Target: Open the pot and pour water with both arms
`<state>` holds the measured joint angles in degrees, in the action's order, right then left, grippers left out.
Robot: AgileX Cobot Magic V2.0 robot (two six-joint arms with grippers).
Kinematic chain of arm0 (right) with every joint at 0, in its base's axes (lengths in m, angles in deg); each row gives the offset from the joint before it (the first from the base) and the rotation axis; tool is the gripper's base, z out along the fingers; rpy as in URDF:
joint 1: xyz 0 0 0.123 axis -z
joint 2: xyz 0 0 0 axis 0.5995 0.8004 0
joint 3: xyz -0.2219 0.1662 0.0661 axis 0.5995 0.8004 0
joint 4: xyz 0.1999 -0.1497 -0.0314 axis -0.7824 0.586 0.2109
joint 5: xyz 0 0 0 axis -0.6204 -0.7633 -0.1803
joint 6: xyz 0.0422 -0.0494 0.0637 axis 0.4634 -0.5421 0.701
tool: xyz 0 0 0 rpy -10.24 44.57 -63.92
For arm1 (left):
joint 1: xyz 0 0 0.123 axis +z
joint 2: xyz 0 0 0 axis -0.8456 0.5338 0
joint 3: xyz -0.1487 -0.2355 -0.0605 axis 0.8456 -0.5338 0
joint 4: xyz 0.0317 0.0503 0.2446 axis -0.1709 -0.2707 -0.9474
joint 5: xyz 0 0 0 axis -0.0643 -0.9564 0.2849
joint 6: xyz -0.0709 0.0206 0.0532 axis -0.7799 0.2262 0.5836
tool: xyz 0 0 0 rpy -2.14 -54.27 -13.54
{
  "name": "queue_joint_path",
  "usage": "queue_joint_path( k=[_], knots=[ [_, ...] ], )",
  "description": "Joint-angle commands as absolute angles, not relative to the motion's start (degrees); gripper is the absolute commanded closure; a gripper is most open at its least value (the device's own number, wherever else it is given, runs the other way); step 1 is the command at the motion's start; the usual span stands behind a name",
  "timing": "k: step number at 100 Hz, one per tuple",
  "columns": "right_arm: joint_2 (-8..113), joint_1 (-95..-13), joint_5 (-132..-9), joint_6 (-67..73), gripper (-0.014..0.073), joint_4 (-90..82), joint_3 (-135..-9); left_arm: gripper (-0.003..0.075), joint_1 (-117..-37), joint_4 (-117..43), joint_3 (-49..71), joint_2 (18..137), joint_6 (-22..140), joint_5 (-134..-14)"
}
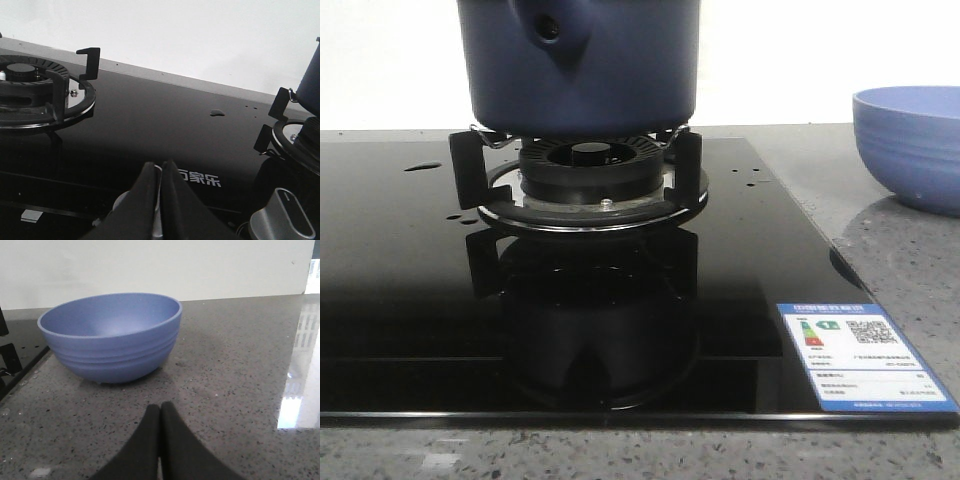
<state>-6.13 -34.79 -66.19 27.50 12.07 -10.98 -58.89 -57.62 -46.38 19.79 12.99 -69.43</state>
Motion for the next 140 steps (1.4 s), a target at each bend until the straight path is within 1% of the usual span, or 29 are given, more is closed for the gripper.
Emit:
queue_joint_path(
  k=[1, 107, 140],
  knots=[
    [-7.23, -34.75, -61.8, 27.39, 0.065, 12.58, -9.45, 0.0739, -59.36, -57.17, -48.29, 18.27, 12.52, -65.33],
    [-7.23, -34.75, -61.6, 27.39, 0.065, 12.47, -9.45, 0.0739, -59.36, -57.17, -48.29, 18.27, 12.52, -64.76],
    [-7.23, -34.75, -60.32, 27.39, 0.065, 7.31, -9.45, 0.0739, -59.36, -57.17, -48.29, 18.27, 12.52, -63.26]
  ],
)
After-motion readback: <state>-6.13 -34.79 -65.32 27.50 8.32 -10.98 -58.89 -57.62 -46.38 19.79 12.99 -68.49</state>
